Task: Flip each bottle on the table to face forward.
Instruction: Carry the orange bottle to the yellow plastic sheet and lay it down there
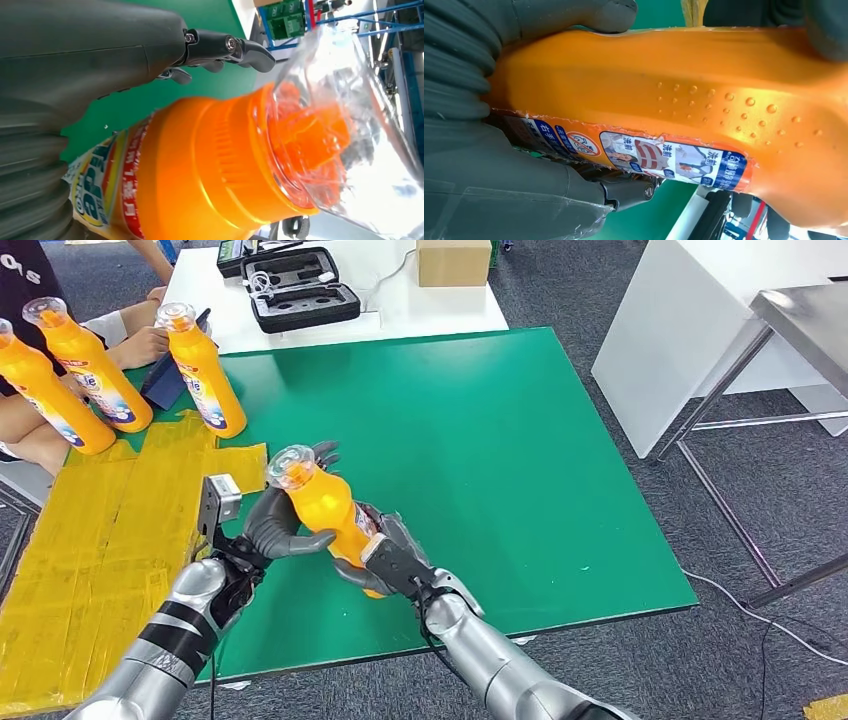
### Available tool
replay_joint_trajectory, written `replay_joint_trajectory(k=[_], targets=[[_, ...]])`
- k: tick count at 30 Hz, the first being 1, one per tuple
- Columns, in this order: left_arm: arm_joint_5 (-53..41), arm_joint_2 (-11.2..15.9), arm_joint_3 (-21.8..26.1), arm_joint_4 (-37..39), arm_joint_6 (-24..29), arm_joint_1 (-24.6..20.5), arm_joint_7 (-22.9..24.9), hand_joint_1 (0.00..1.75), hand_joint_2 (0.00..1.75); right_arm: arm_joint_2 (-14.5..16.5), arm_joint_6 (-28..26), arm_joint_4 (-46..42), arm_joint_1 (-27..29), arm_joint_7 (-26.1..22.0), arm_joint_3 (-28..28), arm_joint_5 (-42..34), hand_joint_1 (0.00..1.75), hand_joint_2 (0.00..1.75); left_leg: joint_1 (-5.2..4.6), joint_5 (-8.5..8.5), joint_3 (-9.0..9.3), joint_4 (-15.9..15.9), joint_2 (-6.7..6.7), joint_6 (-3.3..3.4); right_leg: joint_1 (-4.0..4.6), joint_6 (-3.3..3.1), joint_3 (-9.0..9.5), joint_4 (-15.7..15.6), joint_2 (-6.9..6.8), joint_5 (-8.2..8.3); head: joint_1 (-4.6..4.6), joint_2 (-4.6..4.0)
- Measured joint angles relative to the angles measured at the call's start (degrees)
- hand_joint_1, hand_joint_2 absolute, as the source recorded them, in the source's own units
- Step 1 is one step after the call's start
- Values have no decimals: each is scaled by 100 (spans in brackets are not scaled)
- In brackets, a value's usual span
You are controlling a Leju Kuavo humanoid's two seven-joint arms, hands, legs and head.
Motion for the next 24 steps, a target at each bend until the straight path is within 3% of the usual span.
replay_joint_trajectory(k=[2, 6, 24], targets=[[8, 0, -25, 0, 0, -1, -2, 0, 175, 0, -45, 0, -7, 17, 68, -10, 175, 175, 0, 0, 0, 0, 0, 0, 0, 0, 0, 0, 0, 0, 1, 0], [25, 0, -56, 0, 6, -2, -11, 170, 175, -1, -105, 0, -26, 36, 172, -39, 175, 175, 1, 0, 1, 0, 1, 0, 2, 0, -1, 0, 1, 0, 0, 0], [113, -3, -121, -7, 168, 3, -64, 175, 175, -20, -214, 17, -58, 79, 422, -250, 175, 175, 1, 0, 1, 0, 1, 0, 2, 0, 0, 1, 0, 0, 0, 0]])
